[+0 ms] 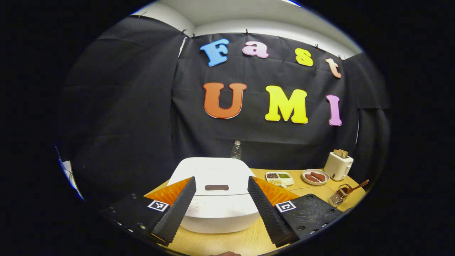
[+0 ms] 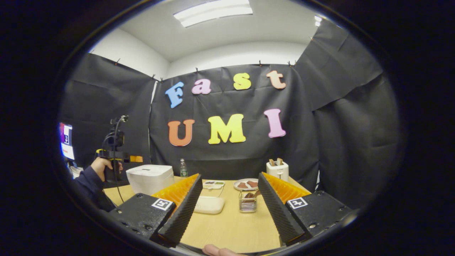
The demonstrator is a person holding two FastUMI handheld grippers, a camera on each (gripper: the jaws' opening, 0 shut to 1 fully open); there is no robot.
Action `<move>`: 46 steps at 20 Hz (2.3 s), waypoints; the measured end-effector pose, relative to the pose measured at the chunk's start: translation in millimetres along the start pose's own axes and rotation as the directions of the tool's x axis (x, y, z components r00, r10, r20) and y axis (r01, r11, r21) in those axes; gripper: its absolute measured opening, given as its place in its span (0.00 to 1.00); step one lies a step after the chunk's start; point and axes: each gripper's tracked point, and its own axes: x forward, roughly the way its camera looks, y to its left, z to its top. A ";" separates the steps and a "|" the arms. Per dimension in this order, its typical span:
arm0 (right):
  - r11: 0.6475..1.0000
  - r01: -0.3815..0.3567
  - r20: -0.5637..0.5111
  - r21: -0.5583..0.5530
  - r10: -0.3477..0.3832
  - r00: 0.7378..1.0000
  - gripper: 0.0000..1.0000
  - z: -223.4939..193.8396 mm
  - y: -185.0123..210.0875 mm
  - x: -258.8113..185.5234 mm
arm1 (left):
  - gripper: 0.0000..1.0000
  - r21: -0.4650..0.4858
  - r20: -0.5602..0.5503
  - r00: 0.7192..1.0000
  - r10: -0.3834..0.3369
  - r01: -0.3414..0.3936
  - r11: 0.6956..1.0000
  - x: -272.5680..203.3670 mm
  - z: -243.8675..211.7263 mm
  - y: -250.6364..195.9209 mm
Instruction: Close the left gripper, press the button to open the rice cooker; take a wooden spoon from the chopstick holder with the right hand, scoop a spoonful of rice and pour it into the rice cooker, then put the wooden spoon back into the chopstick holder.
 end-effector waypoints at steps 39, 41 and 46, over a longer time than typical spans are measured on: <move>0.992 0.125 -0.046 0.027 -0.123 0.991 1.00 -0.8 -22.4 -7.9 | 0.93 0.059 0.162 0.952 -0.258 0.251 0.966 -214.9 -7.1 -87.0; 0.992 0.123 -0.047 0.028 -0.121 0.992 0.97 -1.0 -22.2 -8.3 | 0.93 0.046 0.161 0.948 -0.274 0.270 0.962 -215.9 -8.9 -90.6; 0.991 0.131 -0.055 0.030 -0.130 0.990 0.97 -2.6 -22.8 -7.8 | 0.93 0.052 0.167 0.939 -0.300 0.296 0.954 -221.3 -11.5 -94.2</move>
